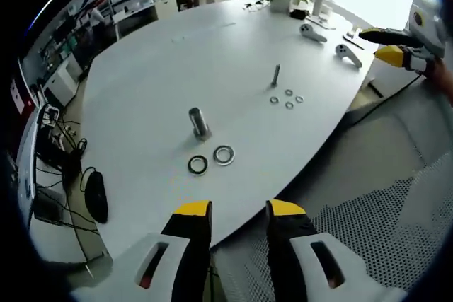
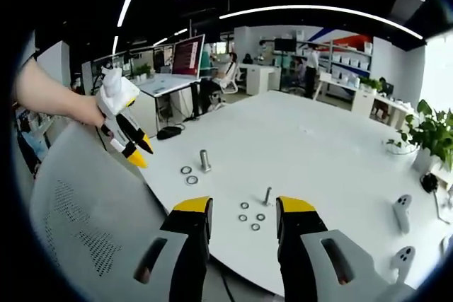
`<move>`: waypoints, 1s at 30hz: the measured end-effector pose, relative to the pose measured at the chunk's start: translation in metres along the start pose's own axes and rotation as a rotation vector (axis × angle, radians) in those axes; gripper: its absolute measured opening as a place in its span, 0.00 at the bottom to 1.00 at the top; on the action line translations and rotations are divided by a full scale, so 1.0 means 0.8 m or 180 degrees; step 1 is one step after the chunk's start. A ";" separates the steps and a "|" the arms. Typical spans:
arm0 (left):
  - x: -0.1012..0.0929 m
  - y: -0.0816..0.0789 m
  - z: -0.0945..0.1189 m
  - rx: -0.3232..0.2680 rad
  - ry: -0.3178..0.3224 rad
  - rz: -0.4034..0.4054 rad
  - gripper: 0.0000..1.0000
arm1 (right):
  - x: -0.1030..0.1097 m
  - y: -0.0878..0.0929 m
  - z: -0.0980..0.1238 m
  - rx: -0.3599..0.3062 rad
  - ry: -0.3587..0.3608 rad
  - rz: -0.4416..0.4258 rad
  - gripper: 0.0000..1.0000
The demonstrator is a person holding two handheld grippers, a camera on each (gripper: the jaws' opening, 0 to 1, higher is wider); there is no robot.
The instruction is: Place the washer onto the threaded stud by aligning its center hole with the stud, sliding it down to the base, and recovering from edge contact or off-axis alignment until the washer reaches the visible bottom stop.
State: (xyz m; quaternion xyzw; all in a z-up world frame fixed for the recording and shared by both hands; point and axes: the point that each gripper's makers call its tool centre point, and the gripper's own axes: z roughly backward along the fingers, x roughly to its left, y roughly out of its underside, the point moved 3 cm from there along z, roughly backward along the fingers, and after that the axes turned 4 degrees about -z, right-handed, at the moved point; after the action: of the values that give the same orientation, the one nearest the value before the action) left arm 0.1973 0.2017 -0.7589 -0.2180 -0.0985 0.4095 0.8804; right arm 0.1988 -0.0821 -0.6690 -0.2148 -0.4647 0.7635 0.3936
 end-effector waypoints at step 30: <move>0.073 -0.009 -0.111 0.0640 0.0124 -0.0068 0.32 | -0.009 0.011 -0.001 0.0156 0.0135 -0.0050 0.36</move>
State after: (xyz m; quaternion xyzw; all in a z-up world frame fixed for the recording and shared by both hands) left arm 0.2711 0.2153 -0.8342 -0.1354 -0.0422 0.4036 0.9039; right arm 0.2004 -0.0896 -0.6775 -0.2176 -0.4391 0.7668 0.4145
